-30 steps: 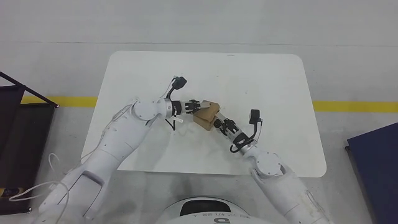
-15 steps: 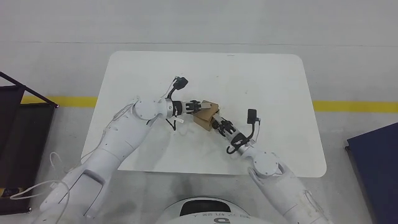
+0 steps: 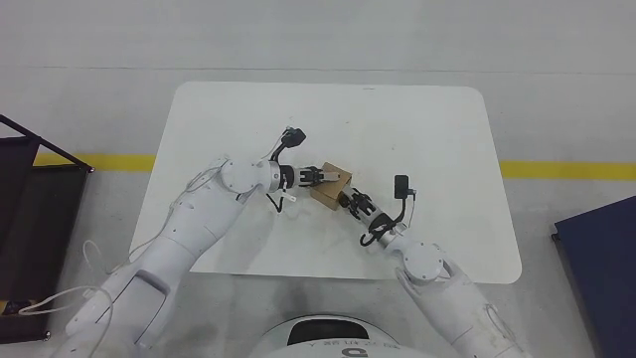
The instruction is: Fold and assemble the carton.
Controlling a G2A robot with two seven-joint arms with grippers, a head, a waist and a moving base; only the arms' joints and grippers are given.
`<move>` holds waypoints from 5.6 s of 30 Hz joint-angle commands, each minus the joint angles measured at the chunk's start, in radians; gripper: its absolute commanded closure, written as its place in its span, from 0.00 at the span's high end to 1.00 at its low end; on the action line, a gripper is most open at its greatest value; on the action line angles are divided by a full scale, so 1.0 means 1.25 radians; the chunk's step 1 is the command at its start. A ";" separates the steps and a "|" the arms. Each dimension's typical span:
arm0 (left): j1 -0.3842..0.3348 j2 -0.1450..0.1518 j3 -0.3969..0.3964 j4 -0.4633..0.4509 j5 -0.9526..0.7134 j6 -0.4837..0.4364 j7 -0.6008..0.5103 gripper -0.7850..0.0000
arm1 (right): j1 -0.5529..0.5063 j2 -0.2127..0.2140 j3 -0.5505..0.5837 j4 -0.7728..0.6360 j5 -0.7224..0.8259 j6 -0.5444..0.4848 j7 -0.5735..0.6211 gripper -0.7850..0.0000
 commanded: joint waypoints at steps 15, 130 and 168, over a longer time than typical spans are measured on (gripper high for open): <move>0.002 0.000 -0.010 -0.005 -0.008 -0.004 0.003 0.87 | -0.012 0.000 0.017 -0.014 0.000 -0.001 0.001 0.48; 0.024 -0.014 -0.038 0.004 -0.166 -0.029 -0.030 1.00 | -0.053 0.012 0.159 -0.167 0.014 0.043 0.062 0.35; 0.358 0.127 -0.513 -0.413 -0.141 0.020 -0.018 1.00 | 0.082 -0.007 -0.048 -0.202 -0.526 0.383 0.083 0.00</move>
